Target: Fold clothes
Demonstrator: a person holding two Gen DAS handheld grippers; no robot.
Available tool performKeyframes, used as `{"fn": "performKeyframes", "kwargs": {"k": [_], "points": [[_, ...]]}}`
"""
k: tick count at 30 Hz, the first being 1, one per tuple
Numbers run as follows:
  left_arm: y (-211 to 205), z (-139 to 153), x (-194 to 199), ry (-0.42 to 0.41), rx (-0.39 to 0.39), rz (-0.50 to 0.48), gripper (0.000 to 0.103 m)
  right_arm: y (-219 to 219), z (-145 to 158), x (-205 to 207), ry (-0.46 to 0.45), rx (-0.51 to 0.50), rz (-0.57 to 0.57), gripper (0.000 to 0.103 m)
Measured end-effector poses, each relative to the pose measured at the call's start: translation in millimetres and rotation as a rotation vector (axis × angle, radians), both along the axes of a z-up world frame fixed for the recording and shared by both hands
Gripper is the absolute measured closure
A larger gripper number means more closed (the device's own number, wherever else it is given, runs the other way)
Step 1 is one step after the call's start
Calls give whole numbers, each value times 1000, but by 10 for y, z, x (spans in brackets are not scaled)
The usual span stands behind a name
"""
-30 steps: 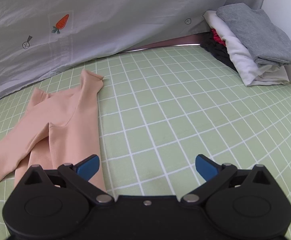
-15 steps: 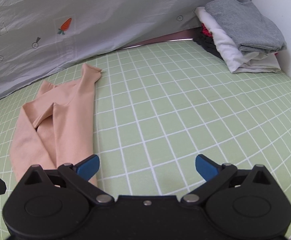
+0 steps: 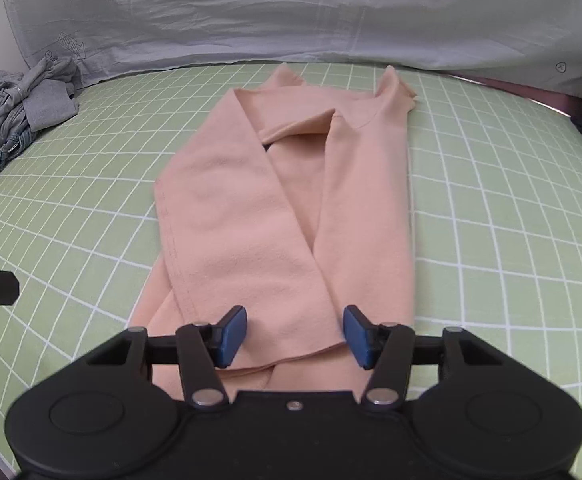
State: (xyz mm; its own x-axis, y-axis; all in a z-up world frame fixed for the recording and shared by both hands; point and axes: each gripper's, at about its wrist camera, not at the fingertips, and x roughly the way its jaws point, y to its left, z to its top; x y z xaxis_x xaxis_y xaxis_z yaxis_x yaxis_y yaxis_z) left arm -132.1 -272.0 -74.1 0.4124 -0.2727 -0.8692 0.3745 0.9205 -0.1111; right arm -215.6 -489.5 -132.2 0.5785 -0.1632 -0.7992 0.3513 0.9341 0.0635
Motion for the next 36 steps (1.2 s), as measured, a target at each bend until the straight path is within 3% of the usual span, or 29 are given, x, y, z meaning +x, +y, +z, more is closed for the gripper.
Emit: {"fn": "performKeyframes", "kwargs": {"k": [2,3,6,14,25,33,35,36], "points": [[53,6,6,0,0,7,6,16,-9,-15,-8,-3,4,73],[69,9,8,-1,1,8,6,26,5,-36,-18,-11,4,91],[56,22,12,-2,-11,-7,6,49,110,-146,-71,0,-5,99],[-225,-11,-152,8,-39,-122,6,179,407,-565,-142,5,-41,99],[-536,-255,-688,64,-7,-290,6,214,257,-1211,-51,40,-123,100],[-437,-384,-931,95,21,-299,6,293,125,-1432,-5,76,-124,99],[-397,-355,-953,81,17,-284,6,276,154,-1445,-14,78,-138,91],[-373,-337,-964,72,16,-274,6,270,174,-1449,-21,70,-146,77]]}}
